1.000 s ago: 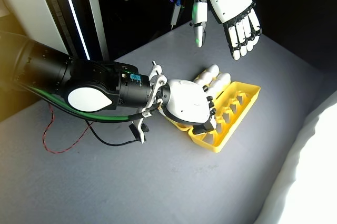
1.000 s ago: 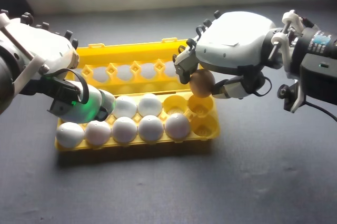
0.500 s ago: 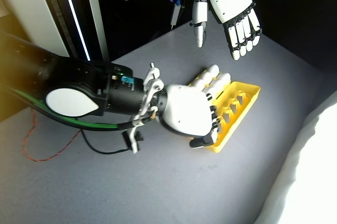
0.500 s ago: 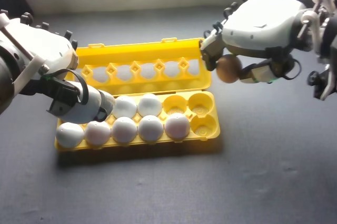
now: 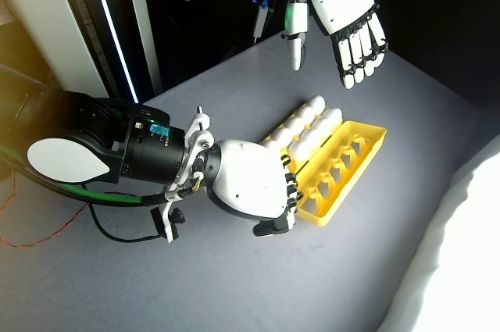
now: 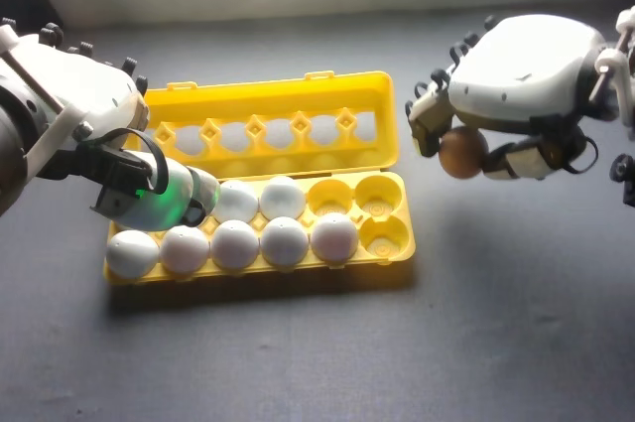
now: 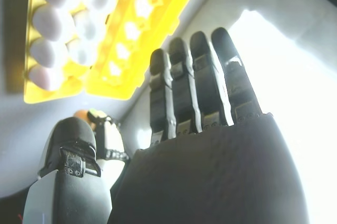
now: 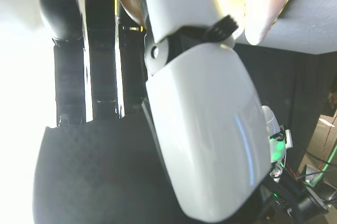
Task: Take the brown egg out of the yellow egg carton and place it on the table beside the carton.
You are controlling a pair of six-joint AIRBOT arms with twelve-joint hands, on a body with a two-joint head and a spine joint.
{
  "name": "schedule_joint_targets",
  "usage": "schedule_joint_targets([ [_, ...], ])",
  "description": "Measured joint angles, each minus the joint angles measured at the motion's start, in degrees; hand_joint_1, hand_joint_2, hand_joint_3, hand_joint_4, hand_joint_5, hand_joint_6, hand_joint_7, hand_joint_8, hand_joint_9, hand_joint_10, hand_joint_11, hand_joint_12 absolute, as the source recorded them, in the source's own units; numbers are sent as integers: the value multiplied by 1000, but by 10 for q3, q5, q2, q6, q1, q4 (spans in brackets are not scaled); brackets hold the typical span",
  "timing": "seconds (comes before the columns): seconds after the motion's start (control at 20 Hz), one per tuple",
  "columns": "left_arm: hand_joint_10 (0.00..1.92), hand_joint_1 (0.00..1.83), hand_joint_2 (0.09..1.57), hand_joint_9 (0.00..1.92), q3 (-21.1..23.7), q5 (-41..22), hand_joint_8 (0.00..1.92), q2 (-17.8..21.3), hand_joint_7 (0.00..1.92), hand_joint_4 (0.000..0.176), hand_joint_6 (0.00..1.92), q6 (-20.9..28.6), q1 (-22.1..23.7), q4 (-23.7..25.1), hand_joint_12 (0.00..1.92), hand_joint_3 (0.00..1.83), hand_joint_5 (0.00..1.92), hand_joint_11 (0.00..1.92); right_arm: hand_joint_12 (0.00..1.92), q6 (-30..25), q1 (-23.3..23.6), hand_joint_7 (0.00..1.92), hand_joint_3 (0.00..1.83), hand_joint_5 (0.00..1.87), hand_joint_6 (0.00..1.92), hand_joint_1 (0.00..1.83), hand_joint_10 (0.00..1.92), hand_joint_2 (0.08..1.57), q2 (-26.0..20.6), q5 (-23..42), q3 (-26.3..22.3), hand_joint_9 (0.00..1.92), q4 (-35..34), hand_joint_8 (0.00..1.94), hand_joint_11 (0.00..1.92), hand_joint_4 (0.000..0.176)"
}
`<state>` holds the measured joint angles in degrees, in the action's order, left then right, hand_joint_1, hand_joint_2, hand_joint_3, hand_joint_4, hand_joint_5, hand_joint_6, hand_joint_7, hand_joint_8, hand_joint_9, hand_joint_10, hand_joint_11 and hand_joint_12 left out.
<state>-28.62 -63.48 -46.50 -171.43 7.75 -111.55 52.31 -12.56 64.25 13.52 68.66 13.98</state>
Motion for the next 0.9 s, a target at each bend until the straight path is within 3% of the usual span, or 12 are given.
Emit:
schedule_joint_targets([
  [0.25, 3, 49, 1196, 295, 0, 0, 4, 0, 390, 0, 1, 0, 0, 0, 636, 0, 387, 0, 1673, 3, -16, 743, 0, 786, 1315, 1469, 1330, 1197, 7, 13, 0, 655, 0, 1168, 742, 0],
  [0.35, 1, 26, 1200, 292, 0, 0, 1, 0, 380, 0, 1, 0, 0, 0, 622, 1, 371, 0, 1575, 8, -20, 828, 0, 830, 1243, 1478, 1201, 1159, 11, 33, 0, 762, 0, 1049, 819, 0],
  [0.45, 4, 46, 1200, 308, 0, 0, 5, 0, 399, 0, 5, 0, 0, 0, 656, 0, 387, 0, 1658, 10, -20, 752, 2, 780, 1320, 1471, 1309, 1192, 17, 35, 0, 673, 0, 1161, 760, 0],
  [0.5, 5, 80, 1181, 365, 0, 0, 1, 0, 459, 0, 3, 0, 0, 0, 778, 0, 450, 0, 1664, 10, -20, 735, 0, 774, 1333, 1470, 1323, 1198, 19, 36, 2, 661, 0, 1182, 752, 0],
  [0.6, 0, 36, 1195, 304, 0, 0, 0, 0, 397, 0, 0, 0, 0, 0, 662, 3, 390, 0, 1648, 11, -24, 742, 0, 803, 1300, 1470, 1309, 1193, 24, 41, 7, 662, 0, 1175, 756, 0],
  [0.9, 2, 51, 1200, 317, 0, 0, 1, 0, 406, 0, 1, 0, 0, -1, 679, 1, 398, 0, 1629, 15, -33, 753, 0, 814, 1276, 1473, 1271, 1181, 26, 42, 9, 712, 0, 1131, 777, 0],
])
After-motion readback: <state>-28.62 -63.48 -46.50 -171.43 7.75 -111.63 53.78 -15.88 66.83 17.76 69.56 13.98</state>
